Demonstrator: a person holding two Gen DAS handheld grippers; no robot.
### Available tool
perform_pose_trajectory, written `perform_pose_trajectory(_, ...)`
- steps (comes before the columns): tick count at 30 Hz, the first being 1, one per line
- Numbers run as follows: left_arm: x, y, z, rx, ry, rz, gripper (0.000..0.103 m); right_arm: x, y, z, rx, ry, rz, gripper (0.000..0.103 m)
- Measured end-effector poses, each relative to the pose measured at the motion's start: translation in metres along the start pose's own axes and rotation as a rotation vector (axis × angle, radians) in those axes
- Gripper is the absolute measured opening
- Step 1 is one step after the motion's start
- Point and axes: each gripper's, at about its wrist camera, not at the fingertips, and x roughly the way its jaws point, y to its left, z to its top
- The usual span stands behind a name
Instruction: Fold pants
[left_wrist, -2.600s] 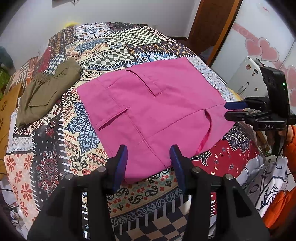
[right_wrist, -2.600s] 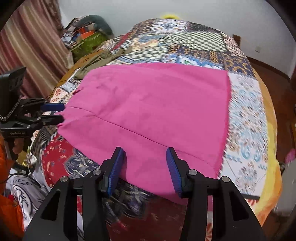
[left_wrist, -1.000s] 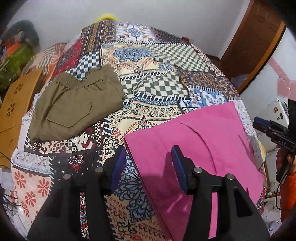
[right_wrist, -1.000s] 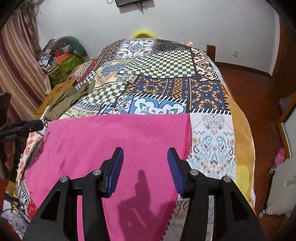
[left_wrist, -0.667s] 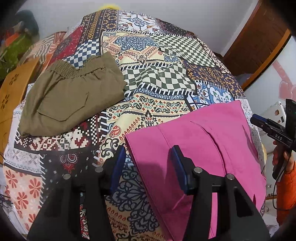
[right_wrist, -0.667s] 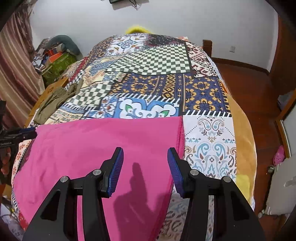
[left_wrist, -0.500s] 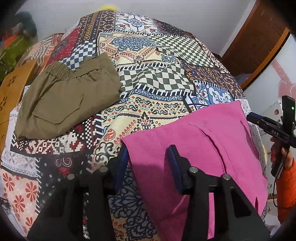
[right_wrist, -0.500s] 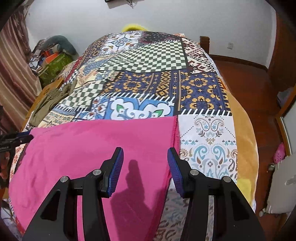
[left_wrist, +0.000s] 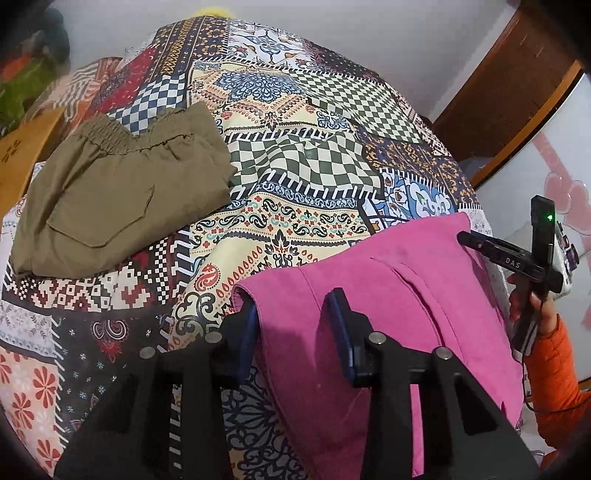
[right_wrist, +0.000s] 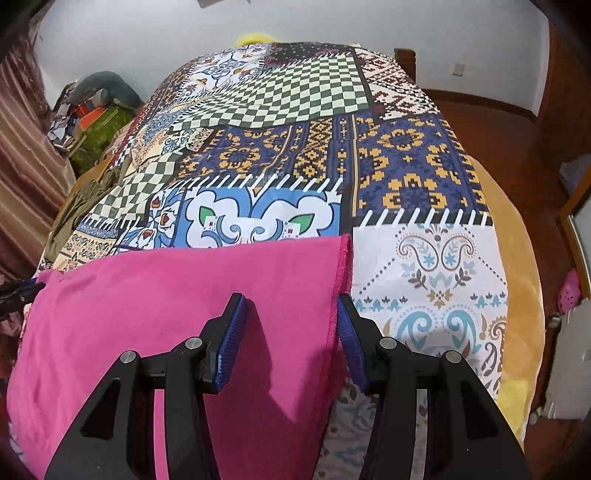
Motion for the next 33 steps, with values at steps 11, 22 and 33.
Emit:
perform_pose_trajectory(11,0.0,-0.009,-0.004,0.069,-0.037,0.059,0.028,0.007,0.005,0.006,-0.057,-0.036,-0.027,0.007)
perform_pose_trajectory(22,-0.008,-0.004,-0.01,0.094,-0.052,0.095,0.004,0.001,0.024,0.005,-0.188,-0.096,-0.116,0.004)
perform_pose_trajectory(33,-0.005,0.005,-0.015,0.082,-0.042,0.104,0.004,0.003,0.022,0.007,-0.189,-0.094,-0.164,0.003)
